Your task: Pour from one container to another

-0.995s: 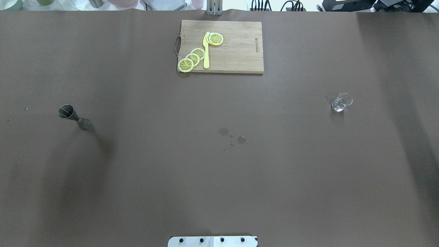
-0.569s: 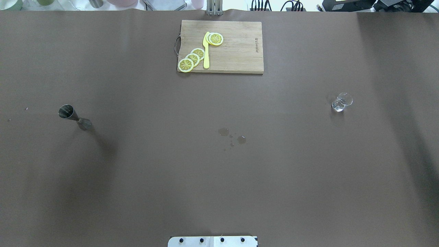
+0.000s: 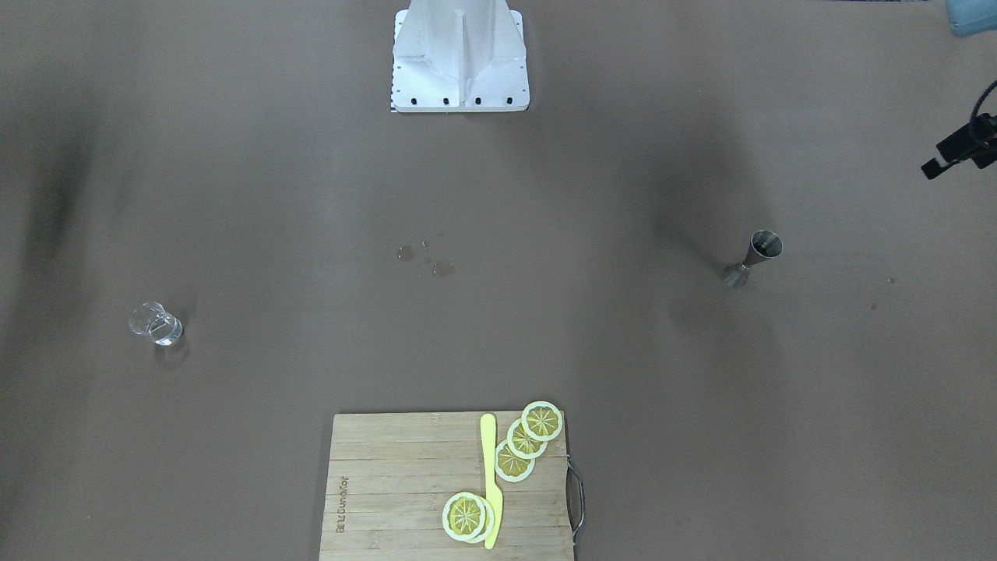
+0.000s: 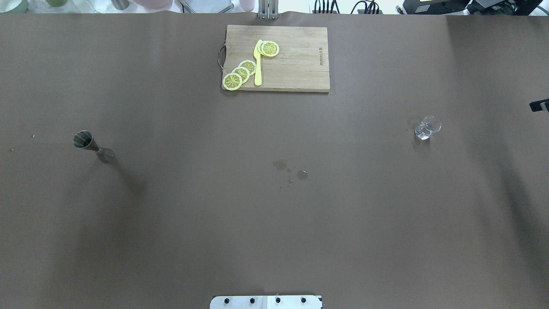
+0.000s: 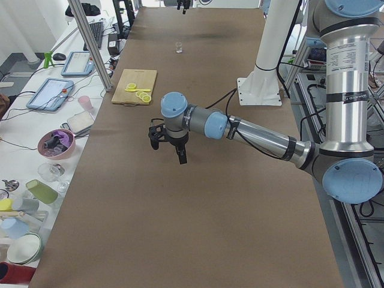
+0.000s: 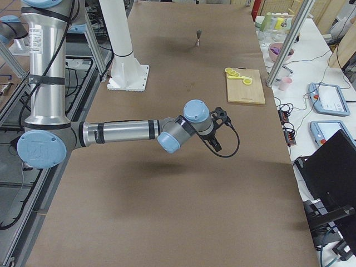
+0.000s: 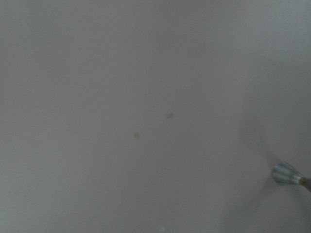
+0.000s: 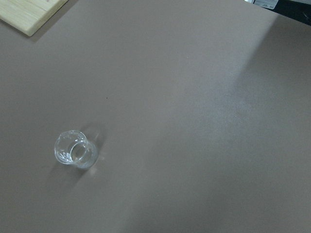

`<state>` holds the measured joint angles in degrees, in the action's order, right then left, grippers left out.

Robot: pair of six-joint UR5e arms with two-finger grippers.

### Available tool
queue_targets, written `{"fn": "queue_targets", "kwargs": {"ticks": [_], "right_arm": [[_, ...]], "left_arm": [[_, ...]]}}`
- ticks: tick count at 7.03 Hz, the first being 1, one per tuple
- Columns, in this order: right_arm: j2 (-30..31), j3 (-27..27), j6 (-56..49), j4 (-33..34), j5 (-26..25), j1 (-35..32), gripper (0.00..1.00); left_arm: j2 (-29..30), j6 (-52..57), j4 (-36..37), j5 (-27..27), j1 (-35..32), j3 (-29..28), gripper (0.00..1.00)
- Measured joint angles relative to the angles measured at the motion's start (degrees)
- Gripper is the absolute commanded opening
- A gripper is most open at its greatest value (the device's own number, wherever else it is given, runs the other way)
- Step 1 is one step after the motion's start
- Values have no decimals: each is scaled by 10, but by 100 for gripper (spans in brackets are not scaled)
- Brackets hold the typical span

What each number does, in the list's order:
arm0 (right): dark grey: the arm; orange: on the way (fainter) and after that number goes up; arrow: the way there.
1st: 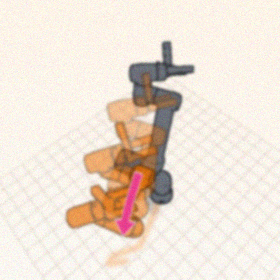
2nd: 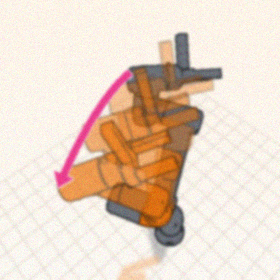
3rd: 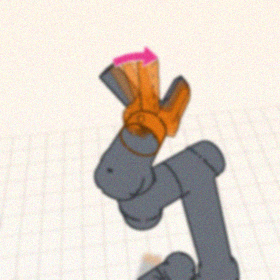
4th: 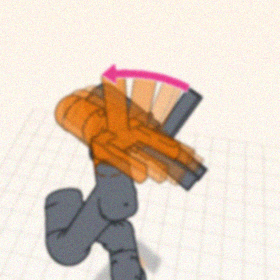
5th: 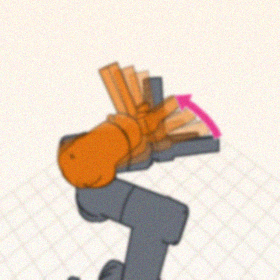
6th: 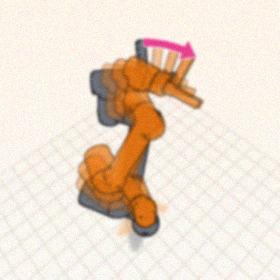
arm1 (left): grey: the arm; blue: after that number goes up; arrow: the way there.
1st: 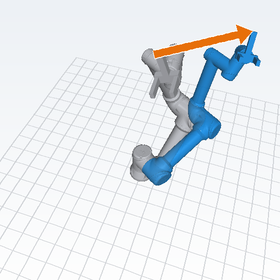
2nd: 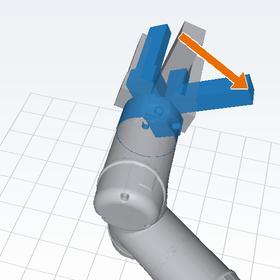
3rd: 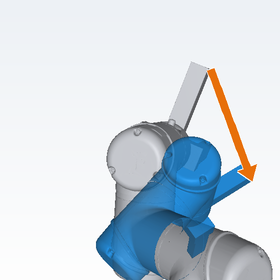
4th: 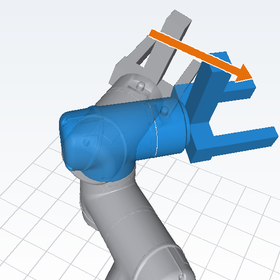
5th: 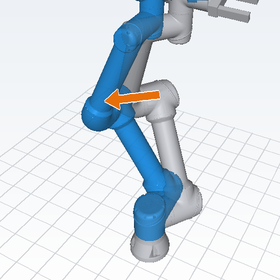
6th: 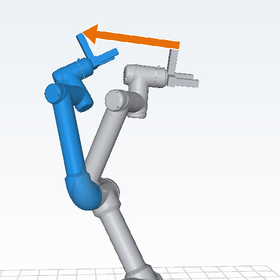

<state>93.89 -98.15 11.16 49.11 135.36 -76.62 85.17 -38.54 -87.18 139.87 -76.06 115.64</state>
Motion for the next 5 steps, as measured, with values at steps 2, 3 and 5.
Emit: {"fn": "queue_targets", "kwargs": {"ticks": [2, 3, 5], "right_arm": [[21, 5, 106, -107, -57, 60, 100], [28, 16, 144, -163, -83, 89, 100], [31, 62, 175, -291, -111, 130, 100]], "left_arm": [[13, -104, 0, -6, 47, 48, 99], [26, -142, -1, -9, 70, 60, 99], [38, -189, -5, -16, 109, 87, 99]]}}
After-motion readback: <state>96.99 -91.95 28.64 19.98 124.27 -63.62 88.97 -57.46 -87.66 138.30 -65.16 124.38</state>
